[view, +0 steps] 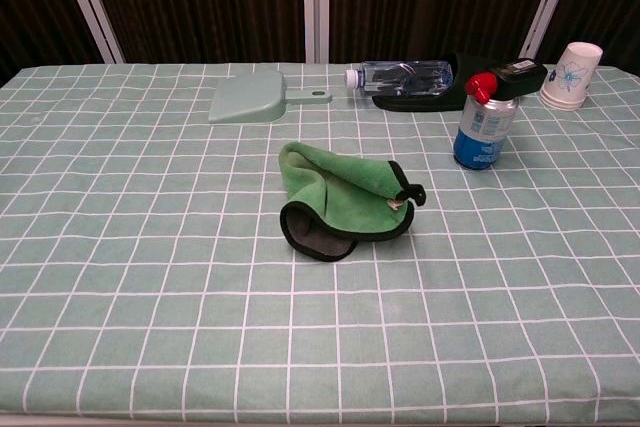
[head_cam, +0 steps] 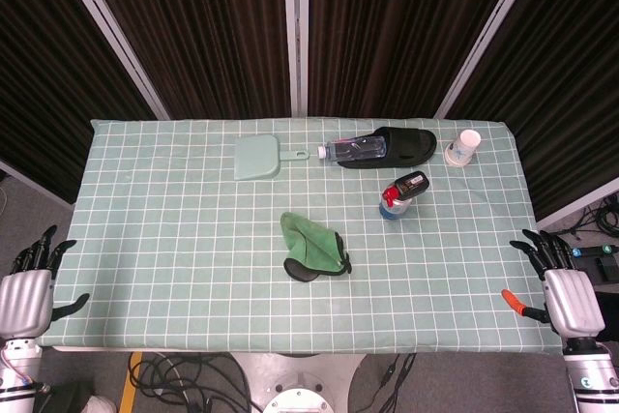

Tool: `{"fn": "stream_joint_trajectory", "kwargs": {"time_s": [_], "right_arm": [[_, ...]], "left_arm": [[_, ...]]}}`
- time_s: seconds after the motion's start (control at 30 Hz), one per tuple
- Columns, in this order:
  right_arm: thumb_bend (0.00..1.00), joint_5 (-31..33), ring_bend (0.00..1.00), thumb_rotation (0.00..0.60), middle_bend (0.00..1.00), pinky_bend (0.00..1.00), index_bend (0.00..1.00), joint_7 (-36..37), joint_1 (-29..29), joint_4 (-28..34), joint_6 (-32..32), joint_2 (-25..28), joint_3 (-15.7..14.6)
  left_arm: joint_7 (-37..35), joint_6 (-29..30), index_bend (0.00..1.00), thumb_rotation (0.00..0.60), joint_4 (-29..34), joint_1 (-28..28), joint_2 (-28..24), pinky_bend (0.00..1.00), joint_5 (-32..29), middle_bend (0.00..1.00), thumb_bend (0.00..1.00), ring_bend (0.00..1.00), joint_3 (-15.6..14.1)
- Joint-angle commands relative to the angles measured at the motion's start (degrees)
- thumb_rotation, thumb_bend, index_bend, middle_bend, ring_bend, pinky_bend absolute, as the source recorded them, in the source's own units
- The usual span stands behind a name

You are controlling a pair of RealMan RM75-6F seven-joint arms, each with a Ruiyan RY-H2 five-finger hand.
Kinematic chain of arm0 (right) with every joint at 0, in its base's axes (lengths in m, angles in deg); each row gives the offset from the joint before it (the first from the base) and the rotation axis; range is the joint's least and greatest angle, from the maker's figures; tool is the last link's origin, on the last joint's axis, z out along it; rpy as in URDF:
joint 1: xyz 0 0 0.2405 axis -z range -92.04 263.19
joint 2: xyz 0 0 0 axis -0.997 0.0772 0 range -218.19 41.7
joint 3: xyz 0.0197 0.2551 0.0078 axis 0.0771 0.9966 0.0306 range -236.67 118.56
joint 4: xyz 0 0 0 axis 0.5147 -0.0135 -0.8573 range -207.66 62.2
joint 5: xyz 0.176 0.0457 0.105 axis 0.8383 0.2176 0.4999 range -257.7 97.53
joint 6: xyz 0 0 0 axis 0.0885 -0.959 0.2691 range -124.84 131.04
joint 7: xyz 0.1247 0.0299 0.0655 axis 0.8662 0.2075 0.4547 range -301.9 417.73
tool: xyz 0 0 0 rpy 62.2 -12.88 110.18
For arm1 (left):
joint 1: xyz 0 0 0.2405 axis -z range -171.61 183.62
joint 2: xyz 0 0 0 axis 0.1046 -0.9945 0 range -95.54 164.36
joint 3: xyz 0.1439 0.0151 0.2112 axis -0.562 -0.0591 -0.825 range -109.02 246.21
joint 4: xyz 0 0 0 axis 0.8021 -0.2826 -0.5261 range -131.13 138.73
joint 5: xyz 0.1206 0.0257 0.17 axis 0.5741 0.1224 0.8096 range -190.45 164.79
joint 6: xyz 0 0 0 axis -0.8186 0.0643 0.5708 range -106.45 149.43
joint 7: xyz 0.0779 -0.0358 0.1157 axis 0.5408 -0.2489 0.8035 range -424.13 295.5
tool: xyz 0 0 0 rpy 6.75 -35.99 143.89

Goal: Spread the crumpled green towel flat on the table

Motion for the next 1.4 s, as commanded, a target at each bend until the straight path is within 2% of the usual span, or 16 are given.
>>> {"fn": "stream_joint_trajectory", "kwargs": {"time_s": [0.03,0.47,0.77,0.9,1.1,1.4], "right_arm": [[0.1,-0.1,0.0,0.597,0.09,0.0,0.21,0.1,0.0,-0.1,0.0,-0.1,0.0],[0.1,-2.3,0.0,0.599,0.09,0.0,0.23,1.4,-2.1,-1.4,-1.5,-0.8,0.2],[0.1,-6.6,0.0,0.6,0.1,0.0,0.32,2.3,-12.1,-3.5,-10.2,-4.5,2.8],[0.11,-7.0,0.0,0.6,0.11,0.0,0.38,2.4,-19.2,-6.4,-17.4,-8.9,4.6],[0.1,-7.8,0.0,0.6,0.11,0.0,0.38,-0.8,-28.5,-11.9,-25.9,-16.7,6.1],[0.17,-9.1,0.0,0.6,0.11,0.0,0.34,-2.1,-38.3,-24.8,-31.9,-28.3,5.9]], "left_arm": [[0.0,0.0,0.26,0.6,0.0,0.0,0.0,0.18,0.0,0.13,0.13,0.14,0.0],[0.3,0.8,0.26,0.6,0.7,-0.3,-0.3,0.18,0.4,0.13,0.13,0.14,-0.1],[-0.3,1.4,0.26,0.6,0.8,-0.7,-0.3,0.18,0.8,0.13,0.13,0.14,-0.2],[-0.9,1.8,0.26,0.6,0.7,-0.9,-0.1,0.18,0.8,0.13,0.13,0.14,-0.1],[-1.5,2.0,0.26,0.6,0.4,-1.1,-0.1,0.18,0.7,0.13,0.13,0.14,-0.1],[-2.9,1.8,0.26,0.6,-0.8,-1.6,-0.1,0.18,-0.3,0.13,0.13,0.14,0.1]]}}
